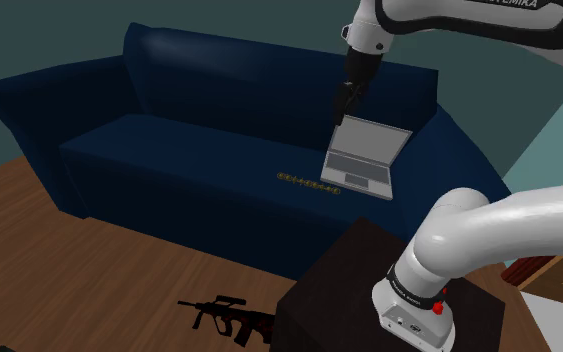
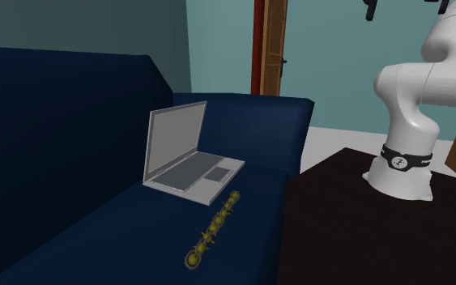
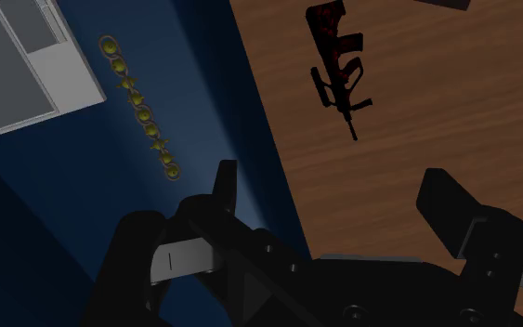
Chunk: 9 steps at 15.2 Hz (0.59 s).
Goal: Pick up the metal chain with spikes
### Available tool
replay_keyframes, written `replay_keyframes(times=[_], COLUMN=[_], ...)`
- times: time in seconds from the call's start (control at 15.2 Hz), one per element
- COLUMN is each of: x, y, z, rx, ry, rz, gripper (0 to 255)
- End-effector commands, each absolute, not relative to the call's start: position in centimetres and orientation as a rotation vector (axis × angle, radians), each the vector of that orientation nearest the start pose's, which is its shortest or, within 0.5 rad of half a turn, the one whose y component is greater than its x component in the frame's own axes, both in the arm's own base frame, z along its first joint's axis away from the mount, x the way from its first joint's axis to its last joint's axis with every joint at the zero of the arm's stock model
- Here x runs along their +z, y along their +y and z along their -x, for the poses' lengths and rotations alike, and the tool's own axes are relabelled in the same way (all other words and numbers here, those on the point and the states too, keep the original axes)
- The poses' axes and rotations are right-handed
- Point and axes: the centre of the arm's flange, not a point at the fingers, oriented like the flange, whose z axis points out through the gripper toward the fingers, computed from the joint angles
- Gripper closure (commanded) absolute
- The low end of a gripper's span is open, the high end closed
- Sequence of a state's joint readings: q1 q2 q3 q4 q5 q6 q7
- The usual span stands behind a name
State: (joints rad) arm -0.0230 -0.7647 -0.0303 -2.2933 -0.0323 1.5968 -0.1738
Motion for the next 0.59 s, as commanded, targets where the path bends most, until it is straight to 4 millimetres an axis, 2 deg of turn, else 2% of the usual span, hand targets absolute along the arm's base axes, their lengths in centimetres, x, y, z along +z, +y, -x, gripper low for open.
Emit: replay_keyframes(times=[0.0,0.53], x=[61.6,54.1], y=[-2.3,-9.1], z=[-31.5,-36.5], rx=[-0.105,-0.036], ry=[-0.202,-0.314], rz=[3.152,3.098], gripper=[0,0])
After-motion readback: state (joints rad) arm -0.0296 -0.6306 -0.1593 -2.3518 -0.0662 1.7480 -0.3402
